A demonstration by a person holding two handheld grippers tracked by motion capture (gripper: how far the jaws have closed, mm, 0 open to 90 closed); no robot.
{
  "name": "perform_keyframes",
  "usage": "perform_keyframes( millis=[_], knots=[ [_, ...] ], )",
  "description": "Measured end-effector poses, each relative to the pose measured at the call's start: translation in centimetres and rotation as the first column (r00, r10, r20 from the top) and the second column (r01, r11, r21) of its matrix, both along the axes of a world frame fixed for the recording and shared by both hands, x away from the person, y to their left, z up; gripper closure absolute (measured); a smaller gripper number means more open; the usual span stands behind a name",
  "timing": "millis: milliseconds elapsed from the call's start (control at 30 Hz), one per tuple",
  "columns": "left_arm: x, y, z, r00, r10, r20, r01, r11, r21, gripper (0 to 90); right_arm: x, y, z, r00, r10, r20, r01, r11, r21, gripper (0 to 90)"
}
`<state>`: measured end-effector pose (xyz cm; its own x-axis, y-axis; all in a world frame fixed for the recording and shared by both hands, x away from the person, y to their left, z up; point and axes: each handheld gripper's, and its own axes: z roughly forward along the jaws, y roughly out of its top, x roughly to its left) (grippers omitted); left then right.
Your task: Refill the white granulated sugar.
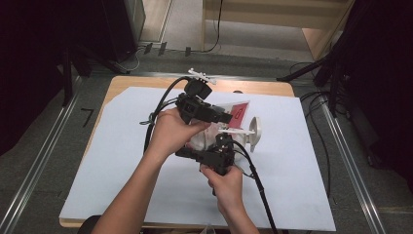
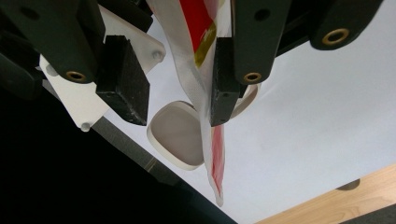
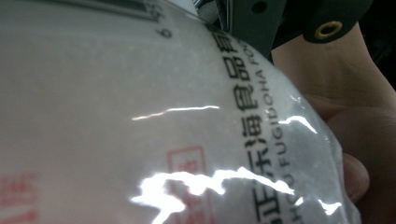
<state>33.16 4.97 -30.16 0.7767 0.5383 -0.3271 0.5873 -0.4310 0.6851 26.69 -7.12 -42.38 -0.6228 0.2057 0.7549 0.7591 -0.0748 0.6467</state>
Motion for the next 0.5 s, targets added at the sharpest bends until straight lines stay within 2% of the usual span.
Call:
perform_keyframes(
  millis=[100, 267, 500],
  knots=[
    [-0.06, -0.02, 0.05, 1.0000, -0.002, 0.000, 0.002, 1.0000, 0.003, 59.9, -0.16, -0.02, 0.06, 1.0000, -0.005, -0.002, 0.005, 1.000, -0.006, 63.9],
    [-0.06, 0.17, 0.20, 0.9999, 0.005, -0.009, -0.005, 1.0000, 0.003, 59.9, -0.23, 0.19, 0.20, 0.9998, 0.000, 0.022, 0.000, 1.000, -0.014, 60.3],
    [0.21, 0.35, 0.52, 0.9994, 0.013, -0.031, -0.013, 0.9999, 0.001, 58.9, -0.08, 0.30, 0.60, 0.9999, 0.011, 0.004, -0.011, 1.000, -0.008, 62.7]
  ],
)
